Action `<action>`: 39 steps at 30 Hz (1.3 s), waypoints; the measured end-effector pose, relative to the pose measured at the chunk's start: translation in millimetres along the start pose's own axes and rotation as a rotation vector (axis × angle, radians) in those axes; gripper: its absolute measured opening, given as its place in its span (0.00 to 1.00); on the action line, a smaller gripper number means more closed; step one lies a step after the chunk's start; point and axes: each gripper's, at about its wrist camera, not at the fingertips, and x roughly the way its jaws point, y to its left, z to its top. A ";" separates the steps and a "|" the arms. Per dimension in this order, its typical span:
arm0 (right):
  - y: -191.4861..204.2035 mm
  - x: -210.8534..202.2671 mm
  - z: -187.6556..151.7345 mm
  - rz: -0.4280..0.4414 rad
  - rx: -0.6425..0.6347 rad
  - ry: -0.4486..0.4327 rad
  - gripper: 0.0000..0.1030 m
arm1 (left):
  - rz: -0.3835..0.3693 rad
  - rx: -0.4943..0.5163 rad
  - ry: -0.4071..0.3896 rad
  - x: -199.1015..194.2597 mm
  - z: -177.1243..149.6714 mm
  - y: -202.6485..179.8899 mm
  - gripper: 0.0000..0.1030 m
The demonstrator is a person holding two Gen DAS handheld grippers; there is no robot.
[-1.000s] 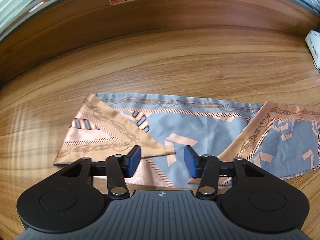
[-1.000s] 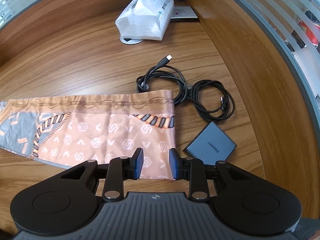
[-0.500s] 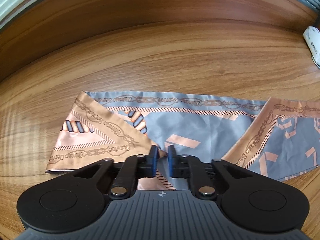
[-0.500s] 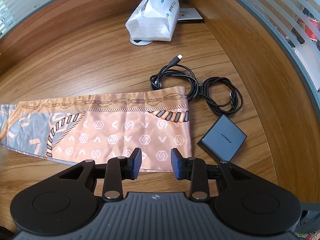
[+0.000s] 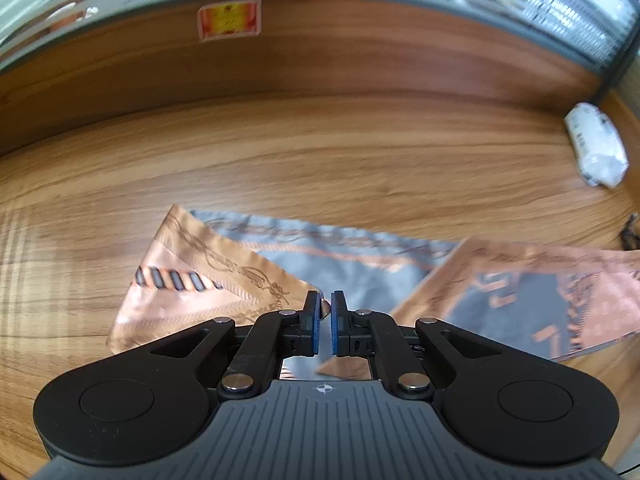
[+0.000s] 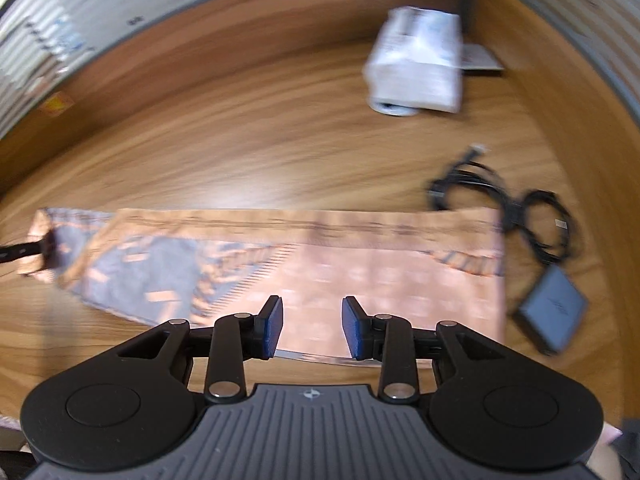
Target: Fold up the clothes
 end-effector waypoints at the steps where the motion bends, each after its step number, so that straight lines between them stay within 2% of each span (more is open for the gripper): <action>1: 4.4 1.9 0.2 0.010 -0.006 0.001 0.37 | -0.013 0.005 -0.003 -4.9 0.6 -4.6 0.06; 5: 42.4 18.3 -0.9 0.100 -0.051 0.009 0.37 | -0.059 0.025 -0.011 -16.1 4.1 -26.6 0.06; 14: 101.1 34.4 -10.5 0.229 -0.091 -0.008 0.37 | -0.165 0.039 0.003 -13.3 10.2 -76.5 0.06; 19: 127.8 40.1 -17.0 0.275 -0.110 -0.028 0.37 | -0.220 0.076 0.028 -13.0 9.3 -99.2 0.06; 25: 139.0 53.1 -28.7 0.275 -0.079 -0.016 0.37 | -0.252 0.131 0.067 -3.0 4.6 -118.2 0.07; 28: 136.6 58.4 -33.0 0.265 -0.051 -0.007 0.37 | -0.255 0.139 0.101 2.8 1.7 -118.3 0.12; 33: 135.4 67.5 -34.7 0.240 -0.036 -0.002 0.37 | -0.222 0.176 0.080 -5.4 -2.8 -103.0 0.34; 39: 142.3 79.6 -28.7 0.218 -0.035 -0.005 0.37 | -0.177 0.117 0.079 -12.1 -5.2 -66.9 0.38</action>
